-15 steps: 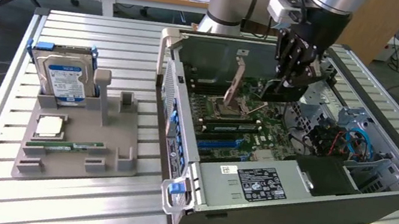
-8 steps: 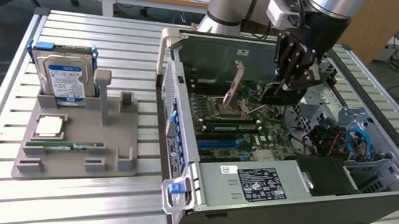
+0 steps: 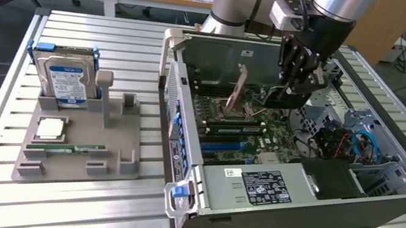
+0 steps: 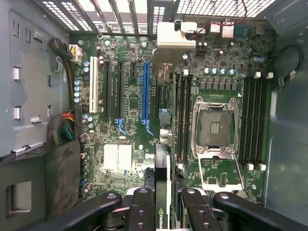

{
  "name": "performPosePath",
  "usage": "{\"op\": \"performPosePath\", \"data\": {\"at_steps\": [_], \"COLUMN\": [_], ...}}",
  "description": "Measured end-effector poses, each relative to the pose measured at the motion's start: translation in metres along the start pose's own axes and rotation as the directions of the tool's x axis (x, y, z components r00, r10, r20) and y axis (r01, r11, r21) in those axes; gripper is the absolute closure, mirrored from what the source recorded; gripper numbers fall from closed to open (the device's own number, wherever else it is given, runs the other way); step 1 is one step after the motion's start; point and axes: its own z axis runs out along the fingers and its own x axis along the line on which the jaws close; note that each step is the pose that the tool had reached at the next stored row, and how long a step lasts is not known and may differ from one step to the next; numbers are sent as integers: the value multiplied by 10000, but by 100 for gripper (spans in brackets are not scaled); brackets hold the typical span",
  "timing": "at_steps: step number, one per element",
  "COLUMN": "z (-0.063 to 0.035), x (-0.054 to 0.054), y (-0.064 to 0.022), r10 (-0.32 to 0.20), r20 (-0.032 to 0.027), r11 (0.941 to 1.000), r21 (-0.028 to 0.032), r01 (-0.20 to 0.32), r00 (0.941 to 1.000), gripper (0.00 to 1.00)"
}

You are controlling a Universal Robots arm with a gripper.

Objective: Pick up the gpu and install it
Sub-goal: 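Insert the gpu into the slot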

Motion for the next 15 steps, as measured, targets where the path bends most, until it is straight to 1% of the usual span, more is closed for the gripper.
{"op": "performPosePath", "data": {"at_steps": [13, 15], "z": [226, 248], "x": [15, 15], "y": [89, 96], "r10": [19, 19], "r20": [-1, -1], "r11": [10000, 10000], "r21": [0, 0], "r01": [-19, -19], "r00": [10000, 10000], "gripper": [74, 74]}}
